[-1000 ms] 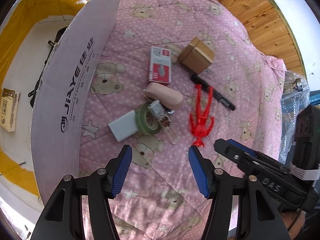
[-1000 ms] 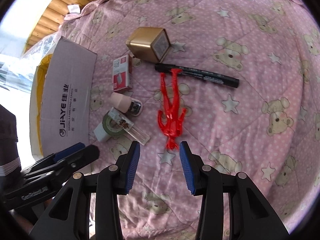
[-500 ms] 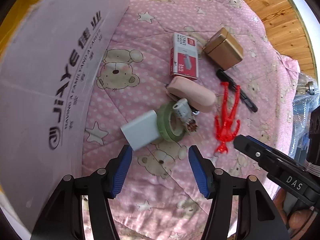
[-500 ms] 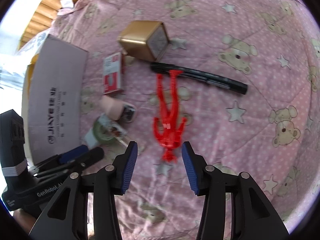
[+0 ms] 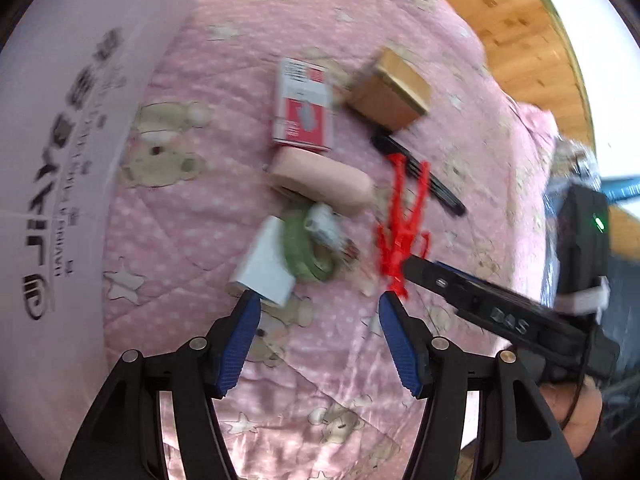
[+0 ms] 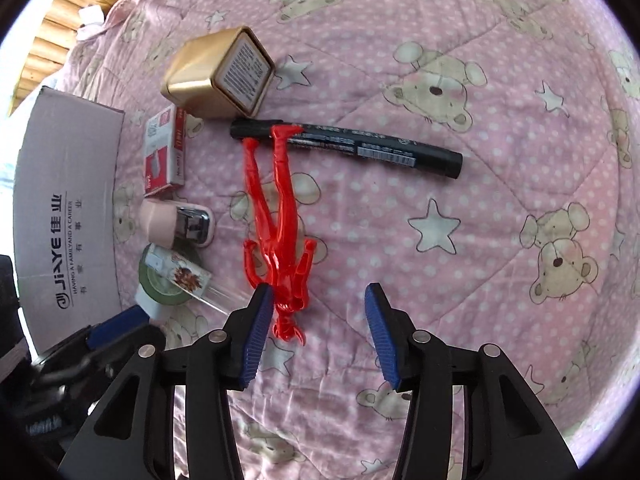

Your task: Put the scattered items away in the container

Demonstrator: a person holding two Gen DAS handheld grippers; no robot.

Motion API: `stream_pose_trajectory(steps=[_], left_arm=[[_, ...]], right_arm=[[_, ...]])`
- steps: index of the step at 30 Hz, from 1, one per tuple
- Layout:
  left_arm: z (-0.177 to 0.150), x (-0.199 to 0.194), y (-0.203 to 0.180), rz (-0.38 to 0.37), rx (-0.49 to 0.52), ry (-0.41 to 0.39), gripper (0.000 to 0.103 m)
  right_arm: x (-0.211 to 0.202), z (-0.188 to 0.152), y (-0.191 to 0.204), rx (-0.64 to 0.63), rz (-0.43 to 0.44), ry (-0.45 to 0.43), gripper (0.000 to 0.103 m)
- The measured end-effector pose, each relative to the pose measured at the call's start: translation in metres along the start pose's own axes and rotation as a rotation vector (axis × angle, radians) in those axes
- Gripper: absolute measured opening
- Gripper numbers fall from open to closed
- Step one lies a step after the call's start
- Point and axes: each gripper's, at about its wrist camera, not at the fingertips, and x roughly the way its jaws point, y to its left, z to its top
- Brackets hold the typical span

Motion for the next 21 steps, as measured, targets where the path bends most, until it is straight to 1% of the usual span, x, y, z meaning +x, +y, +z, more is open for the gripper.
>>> stream_pose_trajectory(steps=[3, 5, 9, 11, 12, 13, 14, 16, 19, 21], left_arm=[[0.003, 0.005, 0.007, 0.036, -0.025, -0.011, 0.062], [0.005, 0.008, 0.010, 0.062, -0.027, -0.016, 0.062], [0.009, 0.019, 0.003, 0.109, 0.012, -0.011, 0.062], [0.009, 0.022, 0.001, 0.129, 0.033, -0.021, 0.062], [0.008, 0.022, 0.000, 0.134, 0.040, -0.019, 0.062], [0.008, 0.022, -0.002, 0.139, 0.048, -0.018, 0.062], [0.007, 0.022, -0.003, 0.140, 0.055, -0.015, 0.061], [0.007, 0.021, -0.005, 0.109, 0.065, -0.007, 0.053], [0.006, 0.012, -0.010, 0.072, 0.085, -0.031, 0.052], [0.007, 0.012, -0.011, 0.063, 0.080, -0.039, 0.052]], right_arm=[[-0.001, 0.001, 0.009, -0.030, 0.024, 0.000, 0.050], [0.002, 0.004, 0.015, -0.051, 0.023, 0.004, 0.050], [0.010, 0.008, 0.014, -0.060, -0.001, 0.000, 0.050], [0.012, 0.010, 0.012, -0.058, -0.008, -0.004, 0.048], [0.012, 0.011, 0.011, -0.059, -0.012, -0.002, 0.042], [0.011, 0.011, 0.009, -0.057, -0.017, -0.002, 0.039], [0.009, 0.011, 0.006, -0.050, -0.023, -0.005, 0.038], [0.005, 0.011, 0.000, -0.035, -0.035, -0.012, 0.036], [-0.002, 0.011, -0.012, 0.001, -0.038, -0.021, 0.036], [-0.007, 0.010, -0.015, 0.010, -0.015, -0.028, 0.036]])
